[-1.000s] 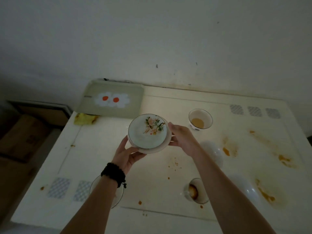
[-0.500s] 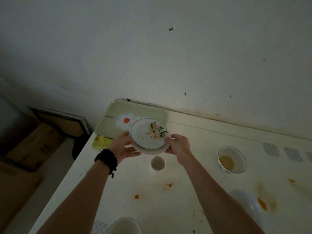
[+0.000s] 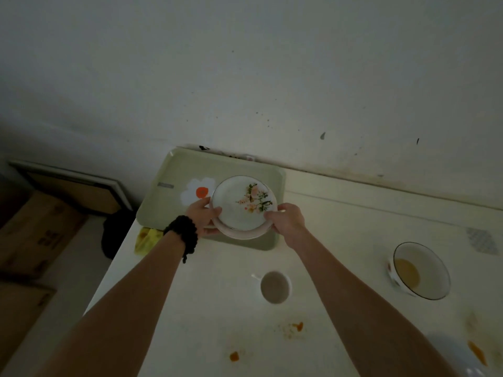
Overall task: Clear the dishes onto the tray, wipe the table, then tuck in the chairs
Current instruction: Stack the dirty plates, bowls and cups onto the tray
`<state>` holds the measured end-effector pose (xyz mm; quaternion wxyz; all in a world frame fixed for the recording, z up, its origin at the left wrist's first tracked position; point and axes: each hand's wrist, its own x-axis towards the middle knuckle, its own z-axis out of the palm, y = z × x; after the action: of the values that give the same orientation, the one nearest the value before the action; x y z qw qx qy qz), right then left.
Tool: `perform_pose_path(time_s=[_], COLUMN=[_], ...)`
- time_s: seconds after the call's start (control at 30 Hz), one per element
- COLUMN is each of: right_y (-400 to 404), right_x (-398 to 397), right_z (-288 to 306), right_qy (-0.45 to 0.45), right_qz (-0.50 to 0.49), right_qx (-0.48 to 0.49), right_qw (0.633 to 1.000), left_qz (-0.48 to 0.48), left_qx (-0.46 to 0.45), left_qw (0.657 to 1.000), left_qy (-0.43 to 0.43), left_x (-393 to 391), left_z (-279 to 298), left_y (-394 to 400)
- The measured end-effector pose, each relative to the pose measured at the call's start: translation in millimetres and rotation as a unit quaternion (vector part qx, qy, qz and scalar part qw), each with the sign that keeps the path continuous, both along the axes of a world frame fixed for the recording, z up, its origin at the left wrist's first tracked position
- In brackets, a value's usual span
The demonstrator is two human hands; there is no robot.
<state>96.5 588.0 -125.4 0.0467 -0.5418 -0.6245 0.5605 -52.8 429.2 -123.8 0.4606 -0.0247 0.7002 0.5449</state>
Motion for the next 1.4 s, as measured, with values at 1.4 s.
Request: perform_pose_path(time_s=[1.4], right_y=[64], right_x=[310], right_z=[47], right_qy=[-0.160], right_qz=[-0.052], right_qx=[0.192], right_qw=[0.967], left_qz=[-0.328], left_qx=[-0.038], left_qw=[0.943], left_qy=[0.043], left_x=[322], left_z=[7], left_y=[200])
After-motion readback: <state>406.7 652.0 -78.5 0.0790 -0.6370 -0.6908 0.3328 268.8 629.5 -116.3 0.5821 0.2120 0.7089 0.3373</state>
